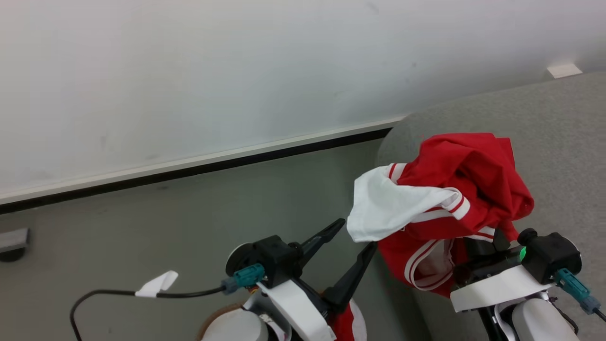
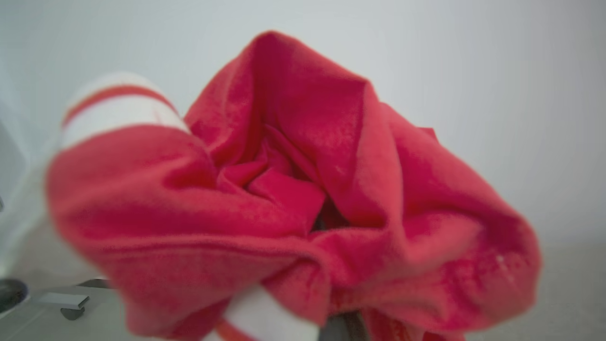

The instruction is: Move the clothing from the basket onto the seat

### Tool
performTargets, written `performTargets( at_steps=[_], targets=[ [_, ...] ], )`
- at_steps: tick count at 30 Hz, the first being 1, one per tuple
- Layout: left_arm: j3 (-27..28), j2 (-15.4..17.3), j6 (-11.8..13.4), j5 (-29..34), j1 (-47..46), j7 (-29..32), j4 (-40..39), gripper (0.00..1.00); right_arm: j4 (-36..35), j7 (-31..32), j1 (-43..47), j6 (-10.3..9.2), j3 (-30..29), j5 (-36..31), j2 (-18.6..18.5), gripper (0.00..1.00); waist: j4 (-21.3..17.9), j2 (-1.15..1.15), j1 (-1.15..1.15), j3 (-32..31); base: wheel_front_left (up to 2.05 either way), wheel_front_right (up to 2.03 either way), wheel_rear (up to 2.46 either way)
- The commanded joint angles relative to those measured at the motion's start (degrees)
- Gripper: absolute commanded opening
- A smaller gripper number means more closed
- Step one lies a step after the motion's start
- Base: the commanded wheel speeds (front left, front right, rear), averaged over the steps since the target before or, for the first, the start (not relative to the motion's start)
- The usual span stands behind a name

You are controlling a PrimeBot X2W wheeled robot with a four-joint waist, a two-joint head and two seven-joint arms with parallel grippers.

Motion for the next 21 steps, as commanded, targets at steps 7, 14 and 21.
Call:
performTargets(
  at_steps=[7, 14, 21],
  targets=[
    [-0.65, 0.69, 0.25, 1.62, -0.76, -1.06, 0.39, 1.0, -1.91, -0.21, 1.89, -0.12, -2.48, -0.9, -0.25, 0.0, -6.47, 0.0, 0.0, 1.88, 0.0, 0.0, 0.0],
    [-1.71, 1.12, 0.51, 2.92, -1.1, -1.51, 0.62, 1.0, -3.14, -0.21, 3.14, -0.12, -3.91, -0.96, 0.49, 0.0, -9.79, 0.0, 0.0, 2.53, 0.0, 0.0, 0.0],
    [-2.32, 1.39, 0.49, 3.53, -1.59, -1.63, 0.94, 1.0, -3.62, -0.21, 3.5, -0.12, -4.52, -0.94, 1.0, 0.0, -10.94, 0.0, 0.0, 3.27, 0.0, 0.0, 0.0]
  ],
)
